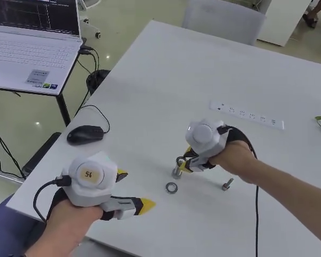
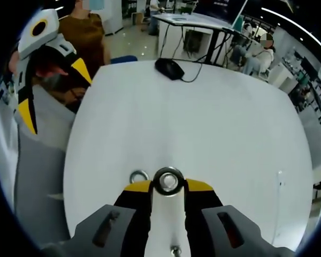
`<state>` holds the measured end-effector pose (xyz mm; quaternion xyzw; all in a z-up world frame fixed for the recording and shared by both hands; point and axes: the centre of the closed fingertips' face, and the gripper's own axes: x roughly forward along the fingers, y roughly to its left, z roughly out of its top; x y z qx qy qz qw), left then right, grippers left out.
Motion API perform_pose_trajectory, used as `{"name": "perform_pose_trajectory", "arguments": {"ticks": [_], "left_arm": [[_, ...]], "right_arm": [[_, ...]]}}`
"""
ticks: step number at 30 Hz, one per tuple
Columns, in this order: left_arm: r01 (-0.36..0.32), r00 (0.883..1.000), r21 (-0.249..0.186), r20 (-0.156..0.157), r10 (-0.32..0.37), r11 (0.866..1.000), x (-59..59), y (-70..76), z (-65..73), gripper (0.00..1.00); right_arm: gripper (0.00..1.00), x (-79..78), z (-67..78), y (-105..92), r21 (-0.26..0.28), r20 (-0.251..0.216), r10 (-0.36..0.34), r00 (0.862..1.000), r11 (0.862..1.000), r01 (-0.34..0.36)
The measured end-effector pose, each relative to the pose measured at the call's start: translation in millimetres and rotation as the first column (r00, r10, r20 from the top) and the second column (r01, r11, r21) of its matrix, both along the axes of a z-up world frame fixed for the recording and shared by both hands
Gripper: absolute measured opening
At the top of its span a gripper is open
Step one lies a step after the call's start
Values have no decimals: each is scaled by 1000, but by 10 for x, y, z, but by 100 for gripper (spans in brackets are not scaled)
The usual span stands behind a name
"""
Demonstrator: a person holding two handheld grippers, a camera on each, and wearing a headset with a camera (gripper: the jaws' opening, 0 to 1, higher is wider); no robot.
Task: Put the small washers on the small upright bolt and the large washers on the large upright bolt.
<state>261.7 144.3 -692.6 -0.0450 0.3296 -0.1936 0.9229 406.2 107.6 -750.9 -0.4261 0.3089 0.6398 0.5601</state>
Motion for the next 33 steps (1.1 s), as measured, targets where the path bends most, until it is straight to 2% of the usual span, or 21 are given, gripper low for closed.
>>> {"name": "perform_pose_trajectory", "arguments": {"ticks": [20, 28, 33], "left_arm": [[-12, 1000, -3, -4, 12, 1000, 7, 38, -15, 62], [-7, 1000, -3, -13, 7, 1000, -4, 29, -45, 62], [-5, 1000, -3, -11, 5, 1000, 16, 20, -33, 62]], "right_arm": [[23, 24, -141, -1, -41, -16, 1, 1000, 999, -2], [23, 25, -151, 16, -42, -31, -9, 999, 999, 8], [24, 9, -152, 20, -54, -19, -6, 1000, 999, 5]]}}
